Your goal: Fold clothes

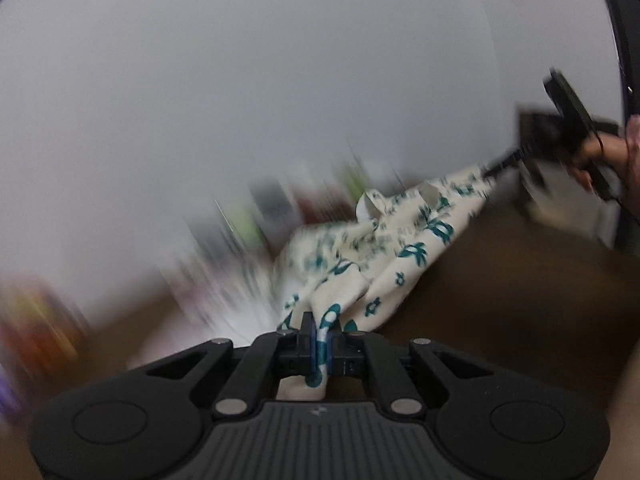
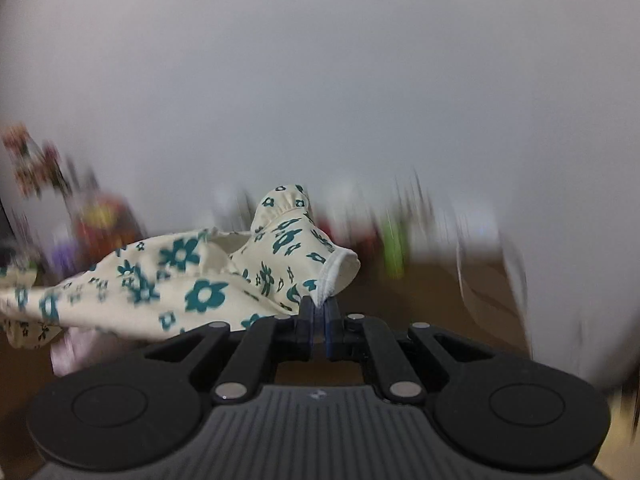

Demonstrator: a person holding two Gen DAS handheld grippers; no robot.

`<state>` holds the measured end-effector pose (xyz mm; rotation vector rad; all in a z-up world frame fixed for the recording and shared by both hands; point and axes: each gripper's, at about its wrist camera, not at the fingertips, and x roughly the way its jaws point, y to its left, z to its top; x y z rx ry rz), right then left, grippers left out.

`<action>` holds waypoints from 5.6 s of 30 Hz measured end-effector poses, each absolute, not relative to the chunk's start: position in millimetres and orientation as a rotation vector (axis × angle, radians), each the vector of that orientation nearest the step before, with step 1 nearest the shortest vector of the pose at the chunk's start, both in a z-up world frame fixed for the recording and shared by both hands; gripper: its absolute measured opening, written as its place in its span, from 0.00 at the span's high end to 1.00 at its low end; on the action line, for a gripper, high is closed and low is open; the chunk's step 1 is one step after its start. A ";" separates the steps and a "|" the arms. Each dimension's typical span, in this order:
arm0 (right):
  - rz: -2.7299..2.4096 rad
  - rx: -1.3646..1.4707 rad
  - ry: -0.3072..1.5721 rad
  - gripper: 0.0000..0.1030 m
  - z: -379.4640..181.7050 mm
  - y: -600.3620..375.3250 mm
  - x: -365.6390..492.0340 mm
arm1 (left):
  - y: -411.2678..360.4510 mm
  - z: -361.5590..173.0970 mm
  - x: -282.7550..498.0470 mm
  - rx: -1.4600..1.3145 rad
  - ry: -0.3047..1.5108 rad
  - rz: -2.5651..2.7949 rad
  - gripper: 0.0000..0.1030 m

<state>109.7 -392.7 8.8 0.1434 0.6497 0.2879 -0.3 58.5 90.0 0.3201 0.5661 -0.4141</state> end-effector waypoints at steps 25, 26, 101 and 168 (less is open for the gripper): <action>0.161 0.078 0.897 0.62 -70.8 -379.3 57.6 | 47.0 38.9 21.0 0.166 0.833 -0.534 0.46; 0.176 0.080 0.914 0.69 -75.2 -377.8 58.5 | 43.1 33.4 23.8 0.174 0.863 -0.543 0.46; 0.595 0.385 0.669 0.94 20.2 -284.7 150.0 | 30.5 46.0 54.1 -0.175 0.861 -0.617 0.51; 0.445 0.346 0.802 0.94 0.7 -335.1 -53.4 | 47.7 25.4 -28.8 0.098 0.850 -0.767 0.53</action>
